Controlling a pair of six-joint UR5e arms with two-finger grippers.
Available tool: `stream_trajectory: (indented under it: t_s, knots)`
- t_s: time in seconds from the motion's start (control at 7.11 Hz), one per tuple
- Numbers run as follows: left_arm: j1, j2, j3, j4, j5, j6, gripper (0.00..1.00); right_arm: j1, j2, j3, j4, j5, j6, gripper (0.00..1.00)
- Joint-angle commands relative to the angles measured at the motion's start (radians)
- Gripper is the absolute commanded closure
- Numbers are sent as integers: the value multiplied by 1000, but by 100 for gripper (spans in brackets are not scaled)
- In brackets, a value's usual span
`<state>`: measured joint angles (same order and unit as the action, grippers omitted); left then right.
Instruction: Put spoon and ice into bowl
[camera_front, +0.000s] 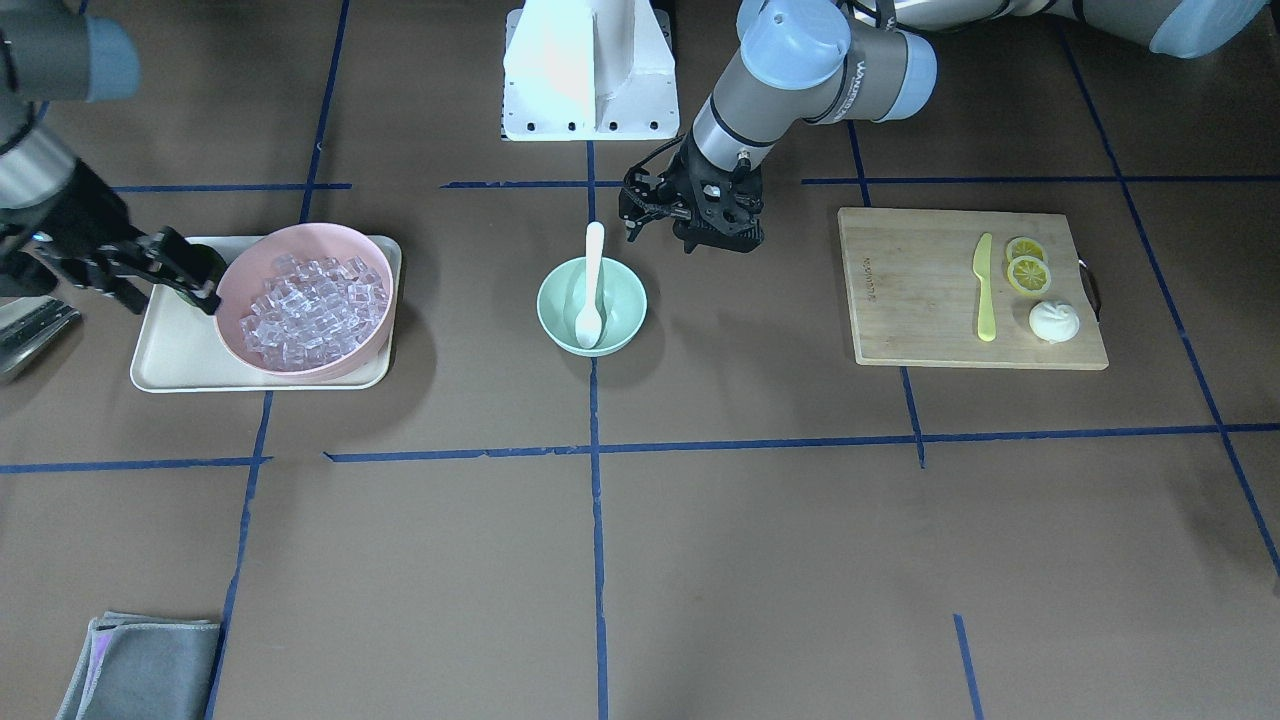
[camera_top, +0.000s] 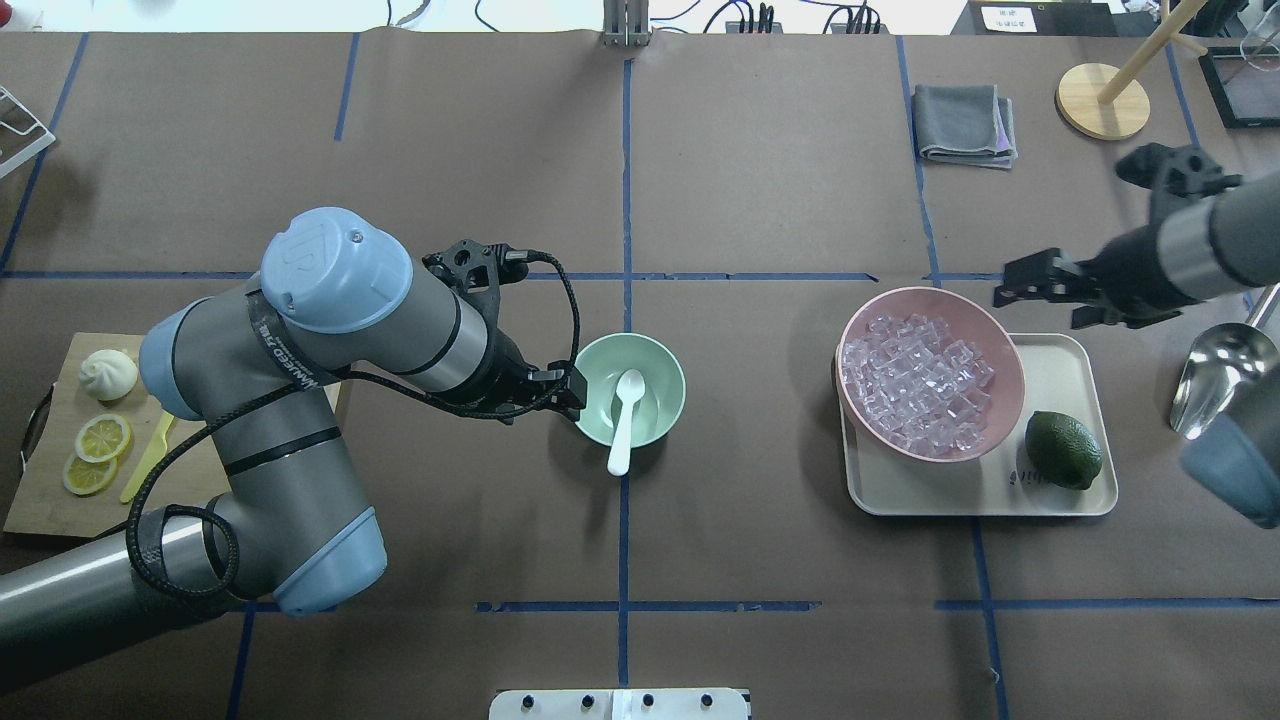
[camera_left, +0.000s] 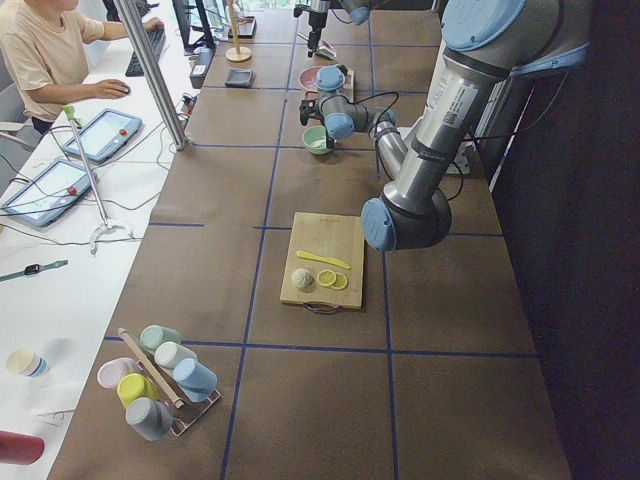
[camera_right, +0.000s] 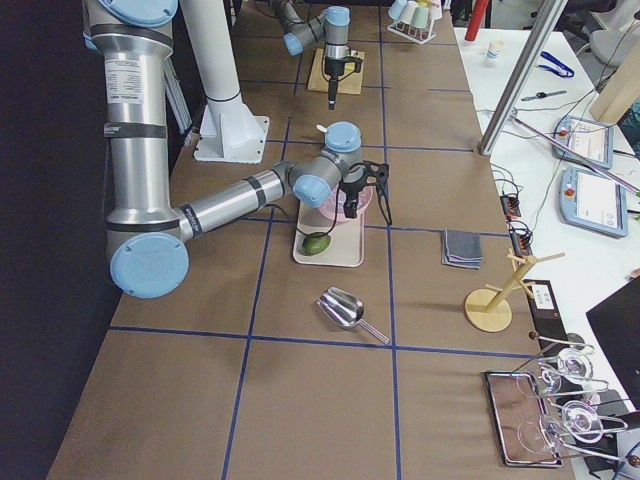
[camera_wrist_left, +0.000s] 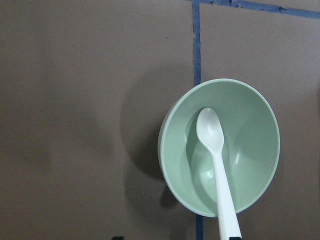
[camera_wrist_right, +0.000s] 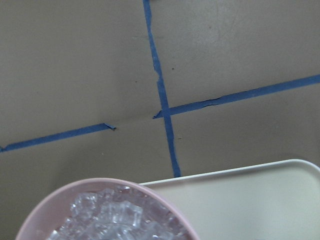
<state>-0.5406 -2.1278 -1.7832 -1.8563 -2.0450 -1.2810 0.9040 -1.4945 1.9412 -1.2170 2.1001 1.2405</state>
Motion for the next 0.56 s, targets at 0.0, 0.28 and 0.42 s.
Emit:
stream_trajectory:
  t_s: [0.0,0.28,0.42]
  knots:
    - [4,0,4,-3,16,-1,22,-106,65,19,-166,-116,241,2]
    - [4,2,4,-3,37,0,21,-171,69,24,-177,-164,307,2]
    - [5,2,-1,-3,45,-1,21,-203,109,19,-237,-184,333,2]
